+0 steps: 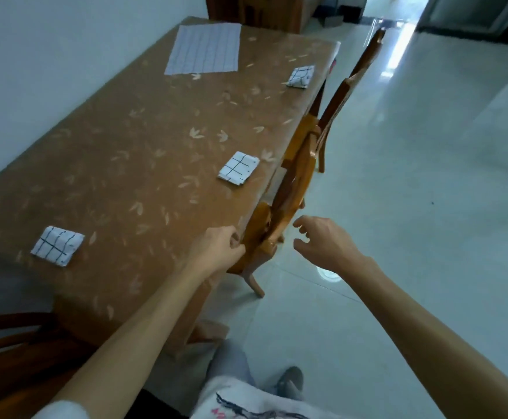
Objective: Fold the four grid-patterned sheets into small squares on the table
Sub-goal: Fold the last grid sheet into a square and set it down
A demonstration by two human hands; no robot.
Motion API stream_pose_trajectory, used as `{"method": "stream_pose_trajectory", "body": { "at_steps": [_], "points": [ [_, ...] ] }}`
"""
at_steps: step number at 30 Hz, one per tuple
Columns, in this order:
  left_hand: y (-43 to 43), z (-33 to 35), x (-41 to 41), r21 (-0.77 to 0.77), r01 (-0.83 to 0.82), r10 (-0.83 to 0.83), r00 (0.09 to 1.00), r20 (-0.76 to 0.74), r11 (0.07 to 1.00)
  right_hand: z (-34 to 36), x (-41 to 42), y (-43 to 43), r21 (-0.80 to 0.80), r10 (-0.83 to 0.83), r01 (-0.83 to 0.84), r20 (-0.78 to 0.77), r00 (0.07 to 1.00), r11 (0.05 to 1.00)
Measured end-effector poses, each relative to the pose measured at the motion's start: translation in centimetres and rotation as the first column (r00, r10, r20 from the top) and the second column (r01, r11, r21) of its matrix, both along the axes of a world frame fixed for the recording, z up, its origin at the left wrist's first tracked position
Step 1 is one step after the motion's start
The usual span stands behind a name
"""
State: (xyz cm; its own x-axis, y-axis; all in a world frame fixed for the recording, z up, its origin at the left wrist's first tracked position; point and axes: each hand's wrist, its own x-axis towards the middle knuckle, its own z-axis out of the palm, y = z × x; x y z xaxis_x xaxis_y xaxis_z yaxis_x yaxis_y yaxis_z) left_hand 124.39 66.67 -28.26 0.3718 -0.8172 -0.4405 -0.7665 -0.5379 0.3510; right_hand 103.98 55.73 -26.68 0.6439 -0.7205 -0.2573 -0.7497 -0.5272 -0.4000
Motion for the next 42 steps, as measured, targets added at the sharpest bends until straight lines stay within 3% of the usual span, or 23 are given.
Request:
{"method": "stream_pose_trajectory", "body": {
  "at_steps": [11,19,22,32,42],
  "points": [
    [-16.0,2.9,-11.6,-0.255,0.189,-0.204,0.978,-0.034,0.948,-1.4,-11.1,-11.4,0.033,-0.246,0.246,-0.011,0.969,0.969],
    [-33.0,0.3,-16.5,0.143,0.433,-0.414,0.898,-0.146,0.890,-1.9,-17.0,-25.7,0.109,-0.365,0.377,-0.113,0.924,0.920],
    [-39.2,0.4,-16.9,0.190,0.456,-0.436,0.889,-0.140,0.869,-1.2,-18.7,-31.7,0.135,-0.396,0.413,-0.136,0.908,0.901],
    [-58.0,0.0,-17.9,0.190,0.351,-0.331,0.935,-0.130,0.917,-1.8,-20.3,-52.3,0.146,-0.385,0.390,-0.060,0.921,0.909],
    [-78.3,0.8,-21.5,0.141,0.073,-0.060,0.993,-0.097,0.987,-1.4,-20.6,-77.7,0.129,-0.064,0.077,-0.101,0.993,0.989]
  ]
}}
